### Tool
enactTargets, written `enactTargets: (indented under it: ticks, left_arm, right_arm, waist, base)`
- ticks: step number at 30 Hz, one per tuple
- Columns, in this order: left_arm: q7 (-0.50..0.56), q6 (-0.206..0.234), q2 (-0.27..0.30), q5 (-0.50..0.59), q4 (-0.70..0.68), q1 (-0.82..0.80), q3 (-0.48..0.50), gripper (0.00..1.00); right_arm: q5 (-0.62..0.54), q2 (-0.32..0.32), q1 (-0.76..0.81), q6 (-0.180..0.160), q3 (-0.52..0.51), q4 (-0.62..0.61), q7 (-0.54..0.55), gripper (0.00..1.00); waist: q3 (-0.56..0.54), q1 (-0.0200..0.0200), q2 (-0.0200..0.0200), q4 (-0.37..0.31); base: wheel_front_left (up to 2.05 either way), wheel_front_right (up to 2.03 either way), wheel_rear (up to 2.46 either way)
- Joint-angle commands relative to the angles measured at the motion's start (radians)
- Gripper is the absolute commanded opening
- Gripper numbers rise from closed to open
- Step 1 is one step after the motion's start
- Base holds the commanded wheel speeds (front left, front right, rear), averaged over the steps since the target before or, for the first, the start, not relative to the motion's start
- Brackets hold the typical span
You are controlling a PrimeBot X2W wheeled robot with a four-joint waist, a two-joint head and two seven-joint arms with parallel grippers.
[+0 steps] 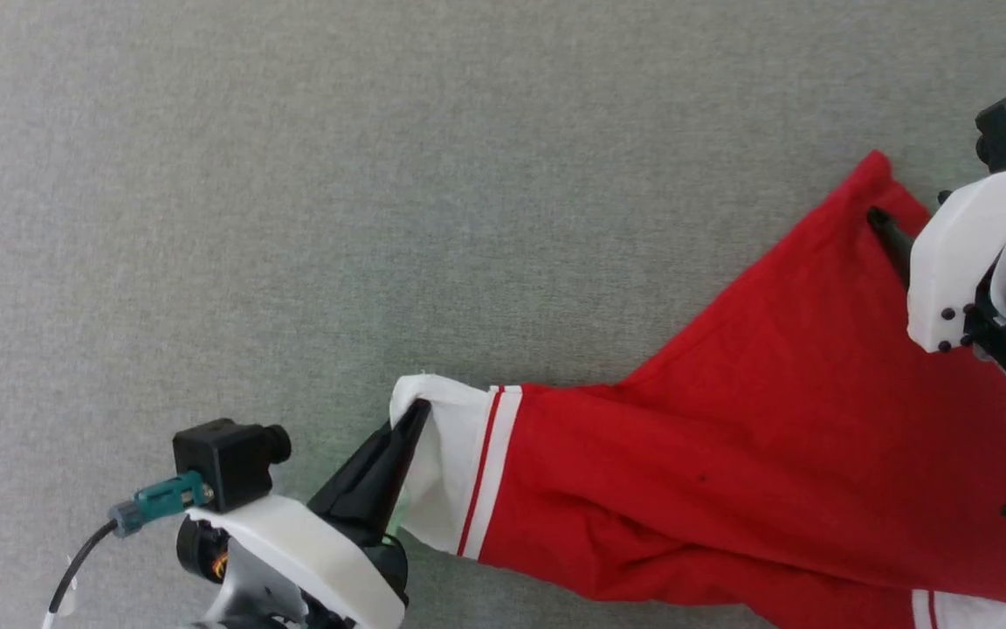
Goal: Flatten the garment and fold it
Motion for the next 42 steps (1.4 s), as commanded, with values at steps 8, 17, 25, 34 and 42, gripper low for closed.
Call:
enactTargets:
  ticks: [8,17,25,34,42]
  left_arm:
    - [-0.014,-0.014,-0.004,-0.007,0.017,-0.032,-0.008,0.00]
    - [-0.010,-0.014,-0.005,-0.012,0.038,-0.041,-0.017,0.00]
    - [-0.041,-0.002,-0.010,-0.015,0.053,-0.035,0.007,0.00]
    - [-0.121,0.051,-0.021,0.038,0.077,-0.140,0.075,0.00]
    - [-0.197,0.059,-0.011,0.118,0.149,-0.401,0.106,0.00]
  right_arm:
    - [0.054,-0.036,-0.037,-0.001,0.054,0.041,0.032,0.63]
    - [0.094,-0.076,-0.027,-0.001,0.083,0.034,0.078,0.00]
    - [0.077,0.005,0.001,-0.001,-0.020,0.005,-0.123,0.00]
    - [0.078,0.141,0.024,-0.001,-0.158,-0.065,-0.390,0.00]
    - [0.097,0.186,-0.044,-0.001,-0.142,-0.057,-0.501,0.00]
  waist:
    - [0.048,-0.0001,0.0000,0.041]
    - [0.018,-0.0001,0.0000,0.047]
    - [-0.062,-0.0001,0.0000,0.023]
    - [-0.220,-0.0001,0.0000,-0.048]
    - [-0.363,-0.0001,0.0000,-0.097]
  base:
    - [0.00,0.00,0.00]
    - [0.00,0.00,0.00]
    - [0.00,0.00,0.00]
    - [0.00,0.00,0.00]
    - [0.00,0.00,0.00]
